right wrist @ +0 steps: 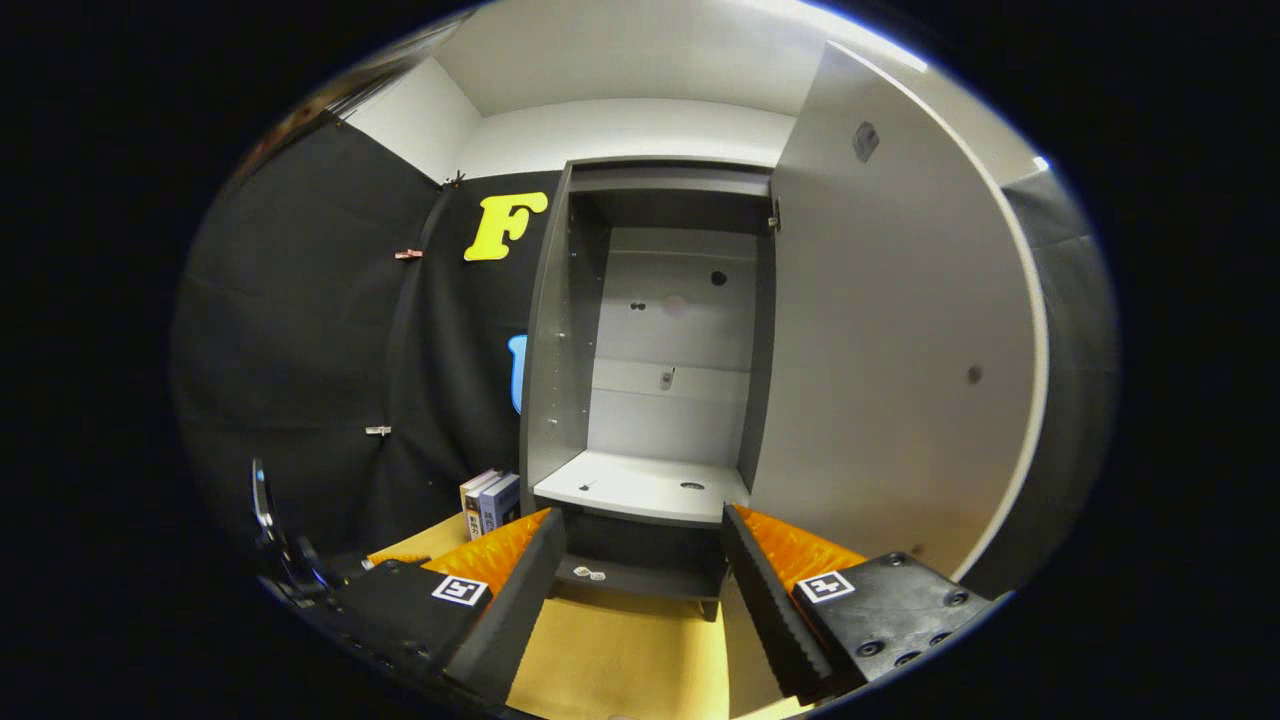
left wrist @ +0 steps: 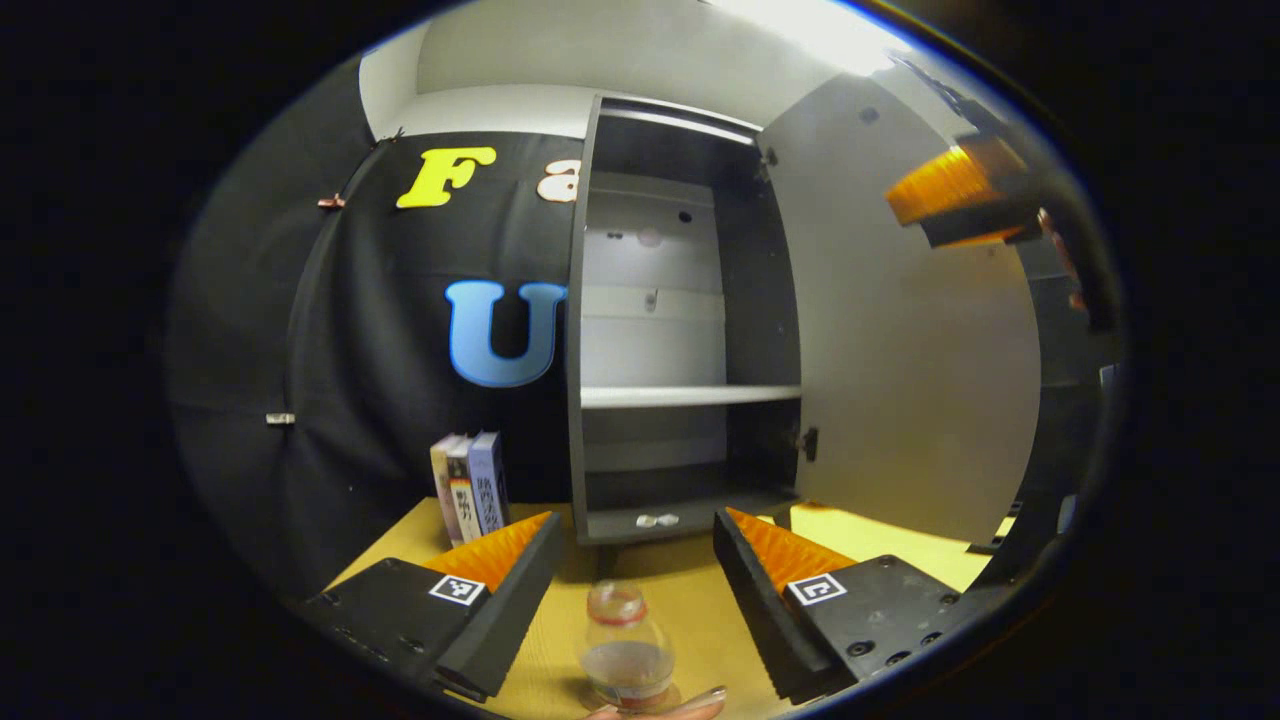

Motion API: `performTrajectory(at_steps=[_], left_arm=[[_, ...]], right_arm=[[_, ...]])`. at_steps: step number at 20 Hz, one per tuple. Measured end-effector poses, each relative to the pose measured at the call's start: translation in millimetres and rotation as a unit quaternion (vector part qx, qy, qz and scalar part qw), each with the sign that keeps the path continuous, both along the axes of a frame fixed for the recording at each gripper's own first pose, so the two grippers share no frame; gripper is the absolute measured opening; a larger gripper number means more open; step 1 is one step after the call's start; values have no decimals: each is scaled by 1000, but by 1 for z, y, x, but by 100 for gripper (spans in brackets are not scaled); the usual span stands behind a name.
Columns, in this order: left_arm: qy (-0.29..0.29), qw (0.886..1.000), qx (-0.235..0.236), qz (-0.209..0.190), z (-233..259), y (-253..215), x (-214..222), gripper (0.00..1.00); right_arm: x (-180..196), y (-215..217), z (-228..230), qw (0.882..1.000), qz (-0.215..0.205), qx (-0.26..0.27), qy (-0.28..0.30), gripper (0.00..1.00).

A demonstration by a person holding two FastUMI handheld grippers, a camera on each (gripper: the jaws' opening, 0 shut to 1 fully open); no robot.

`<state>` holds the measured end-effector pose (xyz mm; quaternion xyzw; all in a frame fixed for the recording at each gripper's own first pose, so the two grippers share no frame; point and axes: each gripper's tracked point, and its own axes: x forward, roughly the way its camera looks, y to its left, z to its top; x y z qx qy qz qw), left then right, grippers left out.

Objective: Open the cabinet door with the right hand, grasp the bottle in the cabinet with the left hand and place it on the coaster, then close the cabinet door with the right hand.

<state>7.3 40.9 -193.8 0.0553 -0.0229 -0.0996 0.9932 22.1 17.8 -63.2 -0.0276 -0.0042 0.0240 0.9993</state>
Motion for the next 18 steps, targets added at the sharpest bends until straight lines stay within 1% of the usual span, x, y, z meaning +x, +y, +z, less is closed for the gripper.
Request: performTrajectory(at_steps=[2,3,4,5,7,9,10,11,12,14,15,16,17,18], left_arm=[[-9,999,23,-32,45,-16,-4,95],[-9,998,29,-46,61,-22,-5,93],[-5,998,26,-60,75,-30,-7,95],[3,997,13,-72,84,-38,-9,93],[21,995,-28,-92,102,-57,-15,93],[36,994,-47,-89,114,-67,-15,93],[39,995,-48,-83,119,-69,-15,93],[42,995,-46,-80,121,-73,-13,95],[46,995,-43,-77,123,-75,-14,95],[47,996,-40,-64,127,-78,-20,92],[44,997,-37,-56,130,-78,-24,92],[39,998,-37,-44,134,-77,-29,92],[40,998,-36,-31,134,-74,-31,95],[45,998,-35,-19,133,-73,-36,95]], right_arm=[[-21,-21,18,1000,-18,2,-11,94],[-34,-29,24,1000,-21,12,-13,94],[-47,-39,27,999,-30,24,-13,97],[-60,-51,26,999,-41,33,-11,96],[-85,-81,22,997,-70,40,-9,96],[-100,-119,14,994,-106,39,-3,94],[-106,-137,13,992,-119,41,-2,94],[-107,-153,13,991,-127,45,-2,94],[-104,-167,14,990,-130,51,-4,98],[-94,-185,17,990,-126,65,-6,98],[-87,-188,18,991,-112,74,-7,94],[-78,-193,19,992,-100,81,-7,95],[-69,-193,18,993,-81,90,-7,96],[-63,-190,18,993,-60,97,-4,96]])
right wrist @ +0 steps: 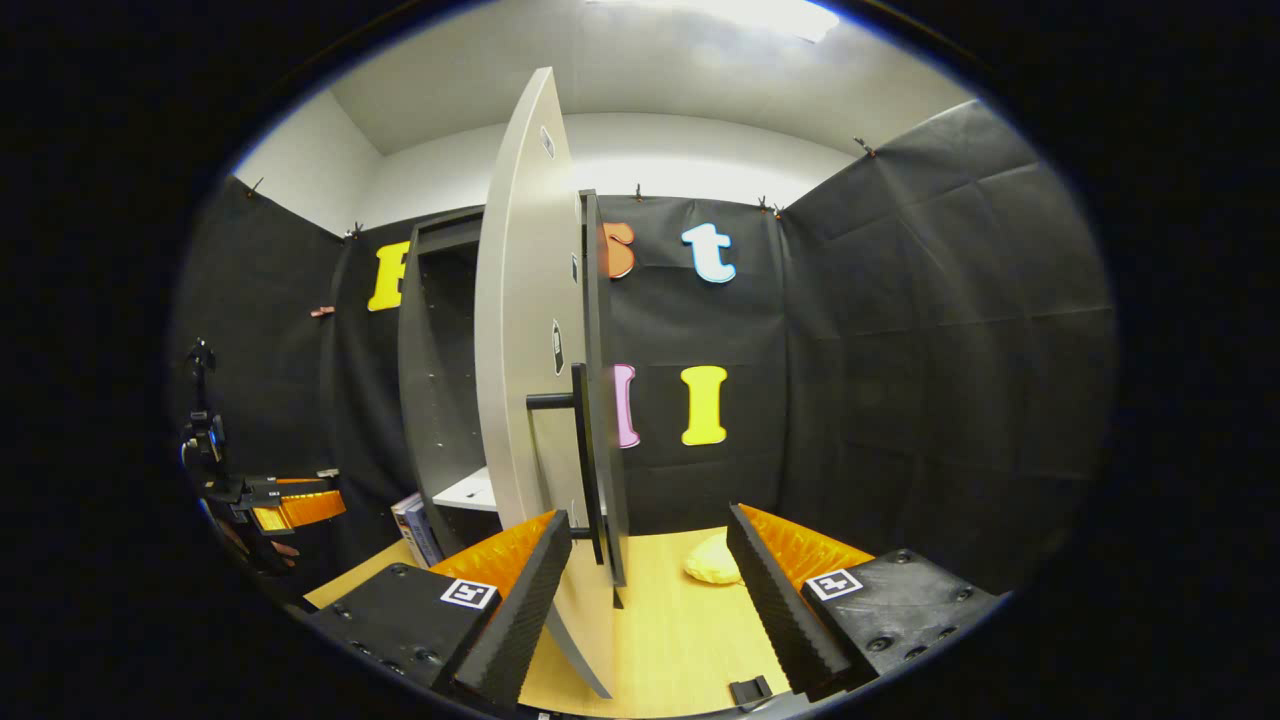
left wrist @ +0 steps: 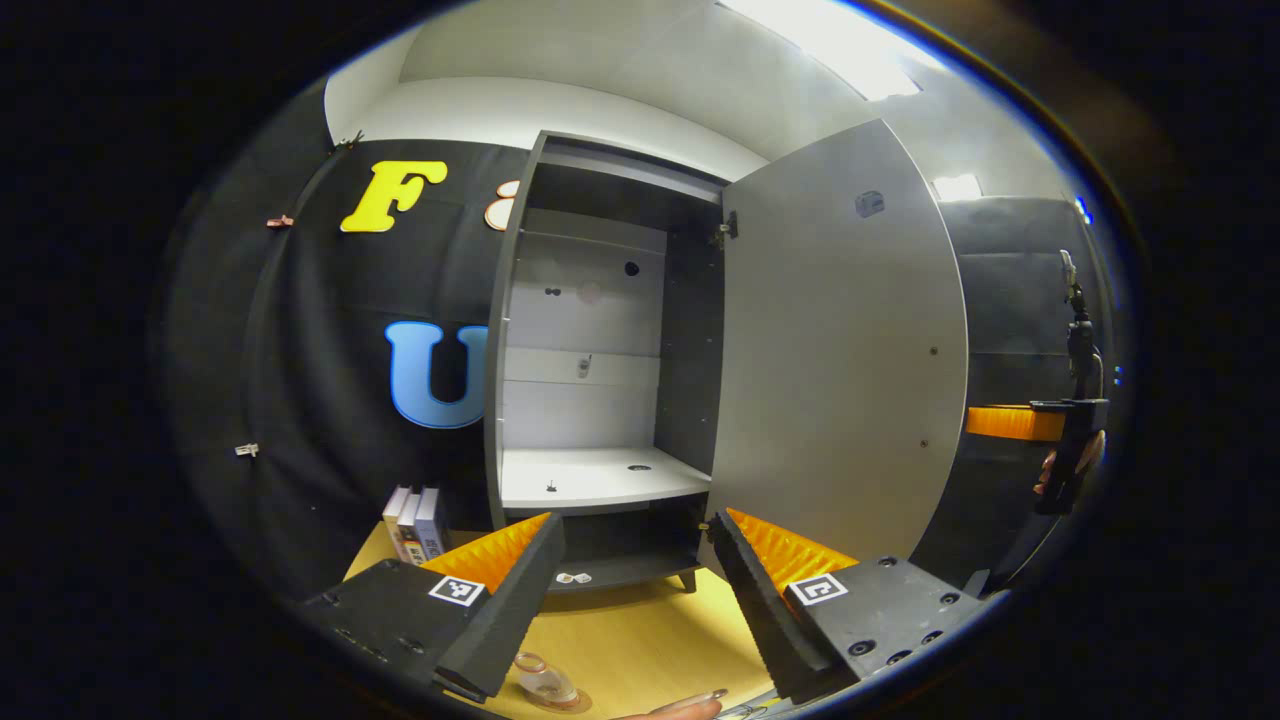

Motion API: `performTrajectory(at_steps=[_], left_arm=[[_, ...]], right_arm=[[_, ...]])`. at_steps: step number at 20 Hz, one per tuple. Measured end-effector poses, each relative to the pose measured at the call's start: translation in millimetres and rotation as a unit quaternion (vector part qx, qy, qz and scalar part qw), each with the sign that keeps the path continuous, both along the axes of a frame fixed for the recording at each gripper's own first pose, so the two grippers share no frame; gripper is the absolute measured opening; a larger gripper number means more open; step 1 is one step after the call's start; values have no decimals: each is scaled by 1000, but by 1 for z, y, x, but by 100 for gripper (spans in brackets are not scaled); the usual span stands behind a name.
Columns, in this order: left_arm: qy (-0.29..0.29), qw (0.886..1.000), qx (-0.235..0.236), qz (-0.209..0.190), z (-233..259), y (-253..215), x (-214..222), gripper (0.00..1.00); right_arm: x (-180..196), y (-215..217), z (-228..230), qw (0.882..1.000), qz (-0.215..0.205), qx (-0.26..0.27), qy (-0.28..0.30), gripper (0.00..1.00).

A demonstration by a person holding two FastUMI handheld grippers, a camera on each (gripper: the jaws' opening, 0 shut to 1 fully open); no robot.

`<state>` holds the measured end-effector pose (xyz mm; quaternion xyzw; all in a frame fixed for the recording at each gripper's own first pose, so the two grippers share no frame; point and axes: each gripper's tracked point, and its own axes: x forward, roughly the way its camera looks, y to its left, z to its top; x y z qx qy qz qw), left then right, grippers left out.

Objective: Open the cabinet door with the right hand, grasp the bottle in the cabinet with the left hand and place it on the coaster, then close the cabinet door with the right hand.

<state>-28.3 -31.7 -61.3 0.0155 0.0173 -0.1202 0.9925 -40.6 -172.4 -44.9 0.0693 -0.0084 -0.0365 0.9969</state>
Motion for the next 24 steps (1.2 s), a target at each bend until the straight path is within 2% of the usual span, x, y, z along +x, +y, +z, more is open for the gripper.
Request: performTrajectory(at_steps=[5,6,7,8,9,13,16,18,19,20,24], left_arm=[[-6,998,-6,61,12,16,-15,95],[-6,997,-9,70,13,19,-18,95],[-7,997,-4,79,13,22,-23,95],[-5,996,10,91,13,28,-25,92],[-5,994,23,102,13,33,-26,95],[0,995,24,95,12,40,-25,95],[-8,994,32,106,23,66,-22,94],[-7,994,27,102,25,78,-16,94],[-9,995,21,98,27,84,-14,95],[-12,995,16,95,31,90,-12,95],[-22,997,3,80,44,103,-2,95]], right_arm=[[11,21,3,997,73,12,4,100],[17,27,3,996,85,10,5,84],[18,37,3,995,98,9,8,92],[21,48,2,994,111,9,10,93],[23,61,2,992,124,11,13,93],[40,125,2,986,167,21,16,93],[52,176,2,981,191,26,13,93],[57,218,1,974,224,37,15,93],[61,230,3,974,225,32,12,94],[63,232,5,976,219,21,5,98],[69,227,3,984,178,-9,1,96]])
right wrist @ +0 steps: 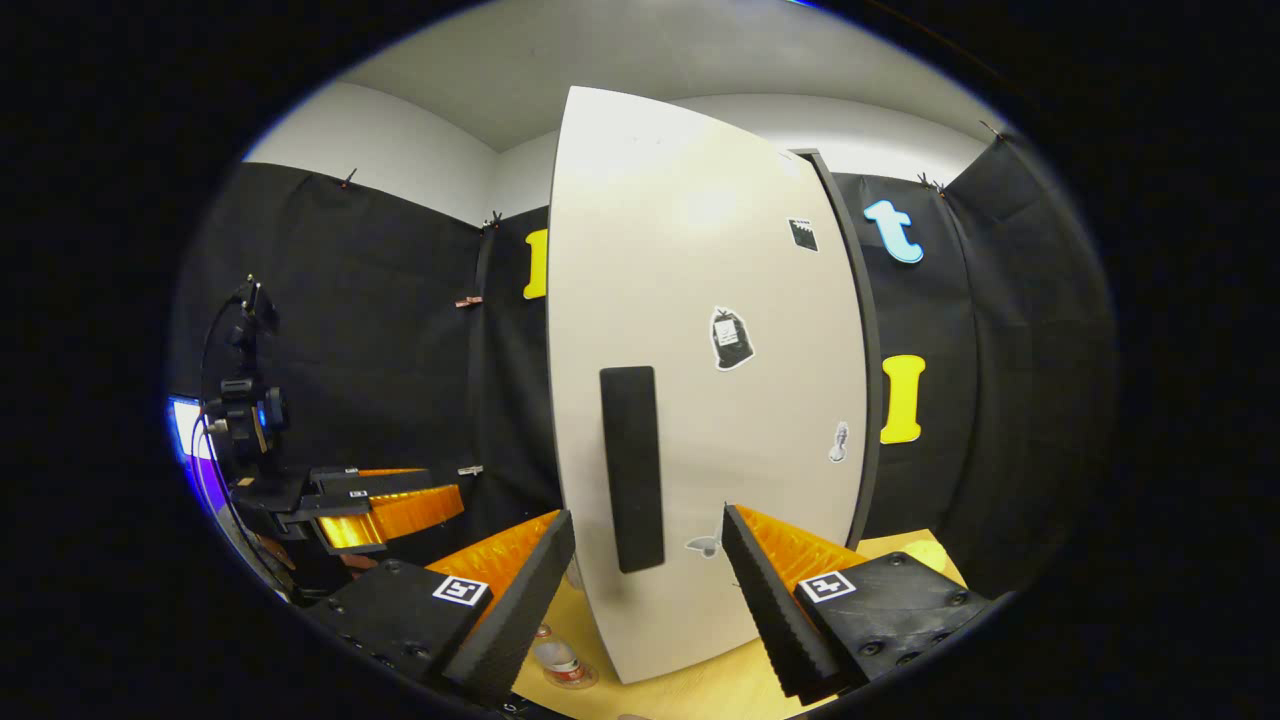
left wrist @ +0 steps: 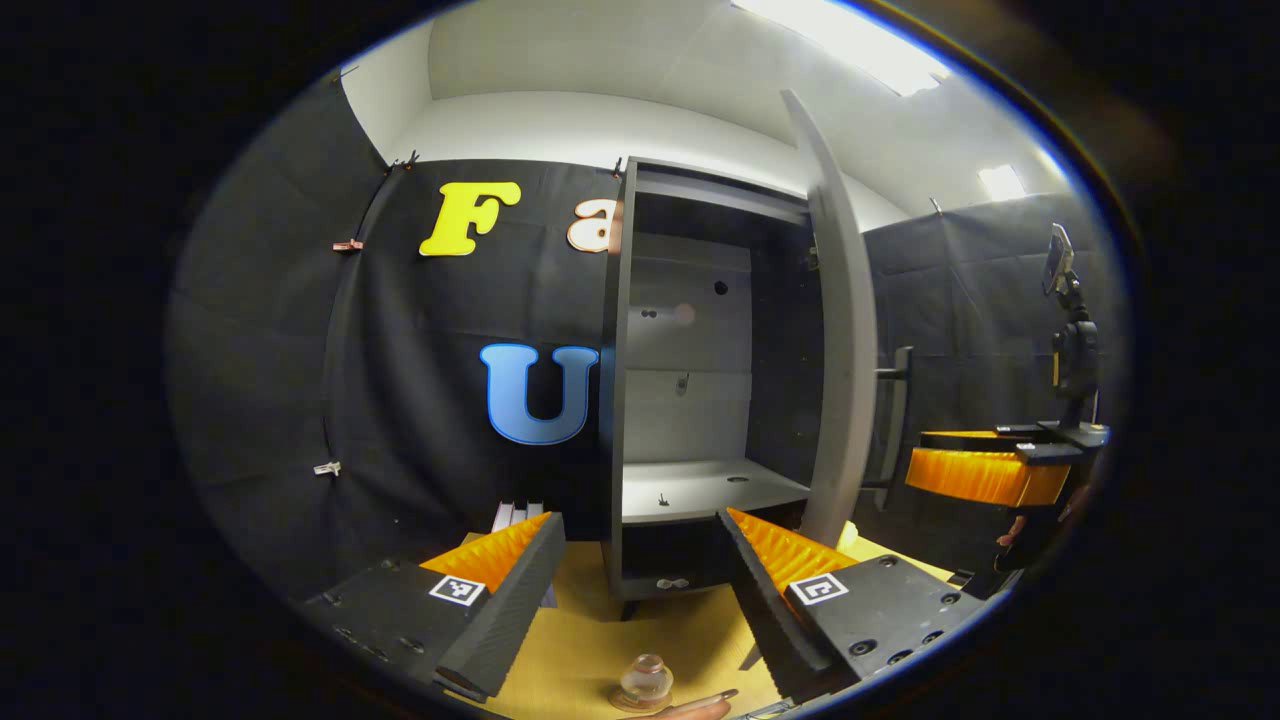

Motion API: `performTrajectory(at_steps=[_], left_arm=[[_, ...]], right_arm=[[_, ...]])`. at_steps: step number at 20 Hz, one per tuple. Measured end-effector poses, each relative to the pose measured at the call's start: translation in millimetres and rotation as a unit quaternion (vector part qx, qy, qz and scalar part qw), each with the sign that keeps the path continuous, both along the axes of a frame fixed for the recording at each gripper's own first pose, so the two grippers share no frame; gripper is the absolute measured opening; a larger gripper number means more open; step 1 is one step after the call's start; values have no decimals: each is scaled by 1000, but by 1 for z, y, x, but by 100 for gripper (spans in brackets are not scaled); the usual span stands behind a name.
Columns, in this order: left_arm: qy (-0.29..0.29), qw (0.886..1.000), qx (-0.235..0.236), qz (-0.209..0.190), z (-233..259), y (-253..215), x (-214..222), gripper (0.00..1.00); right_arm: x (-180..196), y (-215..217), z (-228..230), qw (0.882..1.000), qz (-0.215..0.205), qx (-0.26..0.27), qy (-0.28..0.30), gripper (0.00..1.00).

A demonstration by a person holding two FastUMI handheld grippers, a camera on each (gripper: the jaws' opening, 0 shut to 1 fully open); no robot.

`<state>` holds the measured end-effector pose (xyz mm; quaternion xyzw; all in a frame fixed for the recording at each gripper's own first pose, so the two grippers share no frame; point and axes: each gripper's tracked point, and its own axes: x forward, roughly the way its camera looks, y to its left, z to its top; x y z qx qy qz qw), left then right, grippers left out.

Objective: Open the cabinet door with the right hand, grasp the bottle in the cabinet with the left hand and place it on the coaster, then close the cabinet door with the right hand.

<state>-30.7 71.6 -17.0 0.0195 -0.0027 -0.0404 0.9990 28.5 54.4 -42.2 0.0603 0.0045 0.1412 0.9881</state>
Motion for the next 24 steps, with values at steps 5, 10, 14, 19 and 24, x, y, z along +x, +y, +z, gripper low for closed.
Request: performTrajectory(at_steps=[5,10,14,19,24], left_arm=[[1,1000,-7,-12,2,-16,9,95],[1,1000,-15,5,-5,-44,20,95],[-5,1000,2,10,-5,-67,28,95],[-2,1000,-1,-3,-11,-93,35,95],[-8,1000,6,-5,-10,-96,40,95]], right_arm=[[13,-45,-8,998,-58,-18,11,96],[14,-75,-8,997,-75,-18,7,98],[21,-96,-3,996,-88,-15,-9,98],[22,-102,3,994,-91,-41,-39,98],[27,-99,2,995,-85,-43,-40,97]])
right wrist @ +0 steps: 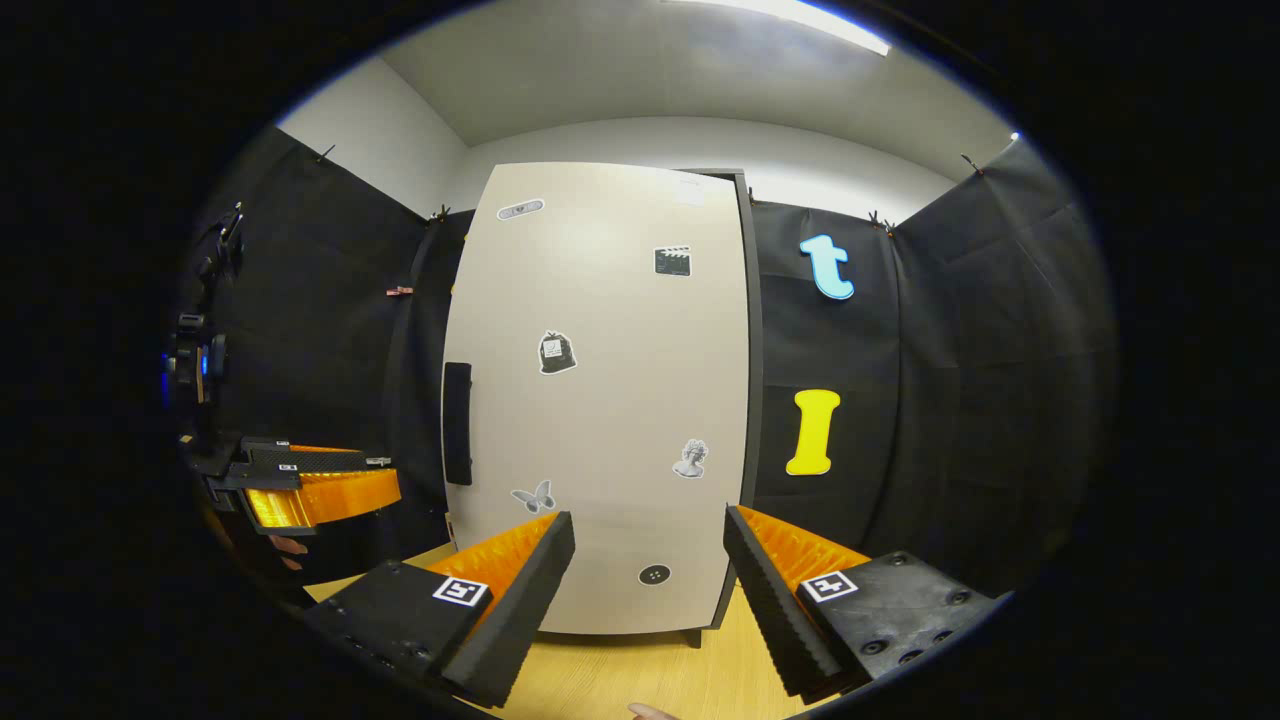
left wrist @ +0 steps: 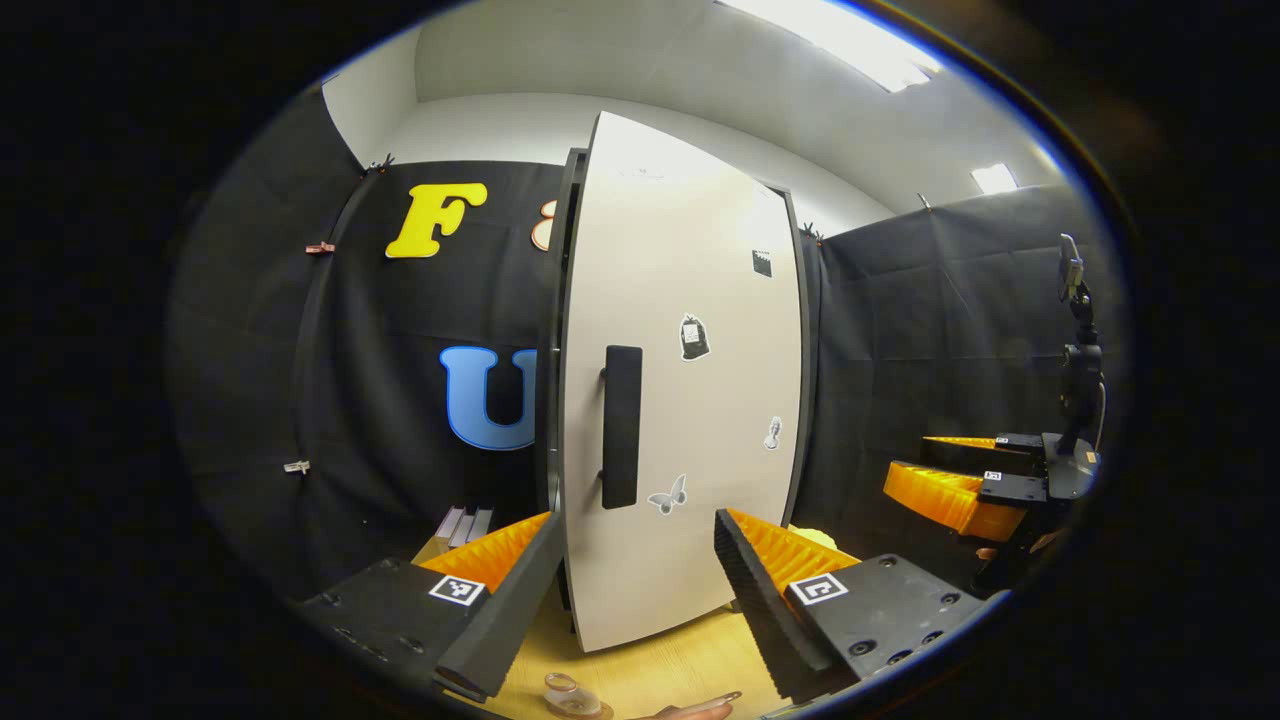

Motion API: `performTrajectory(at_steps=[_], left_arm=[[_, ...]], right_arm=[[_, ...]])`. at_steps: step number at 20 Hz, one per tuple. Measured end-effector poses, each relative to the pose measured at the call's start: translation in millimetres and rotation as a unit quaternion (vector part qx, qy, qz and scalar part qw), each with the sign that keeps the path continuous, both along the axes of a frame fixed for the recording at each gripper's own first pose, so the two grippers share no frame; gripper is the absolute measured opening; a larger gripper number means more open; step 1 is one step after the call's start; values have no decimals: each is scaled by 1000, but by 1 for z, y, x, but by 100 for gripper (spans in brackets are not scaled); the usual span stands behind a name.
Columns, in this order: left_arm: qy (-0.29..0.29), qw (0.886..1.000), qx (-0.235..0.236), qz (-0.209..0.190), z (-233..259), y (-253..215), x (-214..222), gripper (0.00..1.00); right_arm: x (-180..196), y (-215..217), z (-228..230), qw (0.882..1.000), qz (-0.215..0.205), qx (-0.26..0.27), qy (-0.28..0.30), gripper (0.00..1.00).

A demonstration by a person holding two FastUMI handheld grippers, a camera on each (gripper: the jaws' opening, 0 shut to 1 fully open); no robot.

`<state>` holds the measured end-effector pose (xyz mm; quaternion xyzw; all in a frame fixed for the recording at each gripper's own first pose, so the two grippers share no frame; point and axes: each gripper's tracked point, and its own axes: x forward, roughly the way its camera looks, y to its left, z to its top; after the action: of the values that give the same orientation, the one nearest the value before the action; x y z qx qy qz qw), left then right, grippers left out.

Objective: Open the cabinet door with the right hand, grasp the bottle in the cabinet with the left hand and place it on the coaster, then close the cabinet door with the right hand.

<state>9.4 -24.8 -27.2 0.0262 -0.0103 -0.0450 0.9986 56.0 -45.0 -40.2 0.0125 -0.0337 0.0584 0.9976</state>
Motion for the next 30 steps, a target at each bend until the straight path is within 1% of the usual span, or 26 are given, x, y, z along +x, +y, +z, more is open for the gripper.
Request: performTrajectory(at_steps=[18,30], left_arm=[[-3,1000,3,-18,0,0,3,95],[-2,1000,-2,-19,-4,9,-5,95]], right_arm=[[2,4,4,1000,-15,-5,-4,97],[-8,5,9,999,-25,-17,-9,98]])
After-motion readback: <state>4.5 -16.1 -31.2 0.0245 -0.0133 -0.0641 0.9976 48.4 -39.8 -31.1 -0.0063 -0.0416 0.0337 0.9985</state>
